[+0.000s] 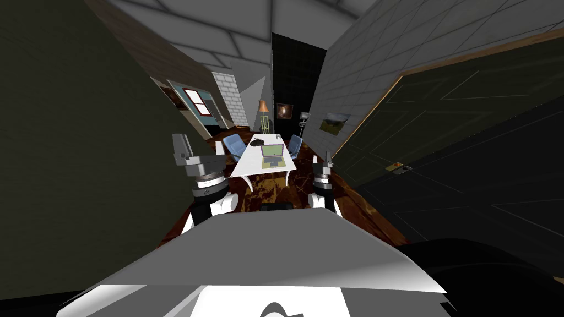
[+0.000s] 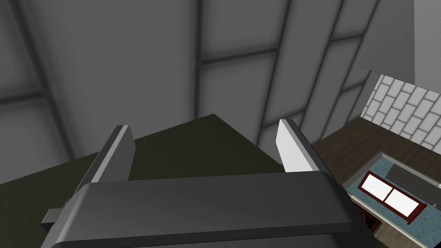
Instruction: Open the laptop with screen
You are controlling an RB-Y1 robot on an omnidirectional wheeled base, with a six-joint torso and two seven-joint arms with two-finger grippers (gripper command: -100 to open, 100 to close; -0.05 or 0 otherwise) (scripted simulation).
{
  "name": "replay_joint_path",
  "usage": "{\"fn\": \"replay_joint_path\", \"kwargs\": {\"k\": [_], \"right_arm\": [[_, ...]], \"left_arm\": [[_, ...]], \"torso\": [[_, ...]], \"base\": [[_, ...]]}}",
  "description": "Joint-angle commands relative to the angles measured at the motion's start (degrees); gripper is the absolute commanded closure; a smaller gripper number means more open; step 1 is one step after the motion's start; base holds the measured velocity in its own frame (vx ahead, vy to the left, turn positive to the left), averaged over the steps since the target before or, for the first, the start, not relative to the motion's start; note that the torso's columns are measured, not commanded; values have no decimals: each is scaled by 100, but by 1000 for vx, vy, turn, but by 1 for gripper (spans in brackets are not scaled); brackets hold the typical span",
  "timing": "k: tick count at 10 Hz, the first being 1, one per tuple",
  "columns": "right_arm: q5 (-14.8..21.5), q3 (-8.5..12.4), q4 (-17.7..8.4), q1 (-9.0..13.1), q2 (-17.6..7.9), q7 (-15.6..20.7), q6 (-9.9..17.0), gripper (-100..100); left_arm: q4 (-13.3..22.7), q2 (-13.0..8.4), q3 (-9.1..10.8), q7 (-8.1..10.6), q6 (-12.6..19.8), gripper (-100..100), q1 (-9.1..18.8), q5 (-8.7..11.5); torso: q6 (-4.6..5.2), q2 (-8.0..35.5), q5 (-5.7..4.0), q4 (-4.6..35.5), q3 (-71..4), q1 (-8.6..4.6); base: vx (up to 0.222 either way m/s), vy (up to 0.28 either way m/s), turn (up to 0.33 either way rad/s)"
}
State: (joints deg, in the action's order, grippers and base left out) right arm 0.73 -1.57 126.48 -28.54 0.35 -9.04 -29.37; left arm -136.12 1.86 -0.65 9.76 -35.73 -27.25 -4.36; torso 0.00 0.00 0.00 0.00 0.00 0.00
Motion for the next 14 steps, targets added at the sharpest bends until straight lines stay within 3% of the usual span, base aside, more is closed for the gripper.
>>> {"fn": "replay_joint_path", "kwargs": {"k": [1, 9, 10, 11, 14], "right_arm": [[0, 0, 0, 0, 0, 0, 0, 0], [0, 0, 2, 0, 0, 0, -1, 0], [-78, 116, -99, 125, -245, -79, 46, -100], [-131, 194, -165, 209, -348, -132, 77, -100], [-364, 537, -454, 577, -604, -368, 213, -100]], "left_arm": [[0, 0, 0, 0, 0, 0, 0, 0], [-2, 0, 0, 0, 0, 0, 0, 0], [-2, 0, 0, 0, 0, 0, 0, 0], [0, 0, 0, 0, 0, 0, 0, 0], [1, -1, 0, 0, 0, 0, -1, 0]], "torso": [[0, 232, 0, 235, -467, 0], [0, 3539, 0, 3537, -7073, 0], [0, 3962, 0, 3960, -7919, 0], [-2, 4152, -1, 4149, -8315, -5], [-1, 4221, -2, 4225, -8459, -5]], "base": [[0, 0, 0], [0, 0, 0], [11, -12, 85], [13, -26, 131], [21, -47, 147]]}}
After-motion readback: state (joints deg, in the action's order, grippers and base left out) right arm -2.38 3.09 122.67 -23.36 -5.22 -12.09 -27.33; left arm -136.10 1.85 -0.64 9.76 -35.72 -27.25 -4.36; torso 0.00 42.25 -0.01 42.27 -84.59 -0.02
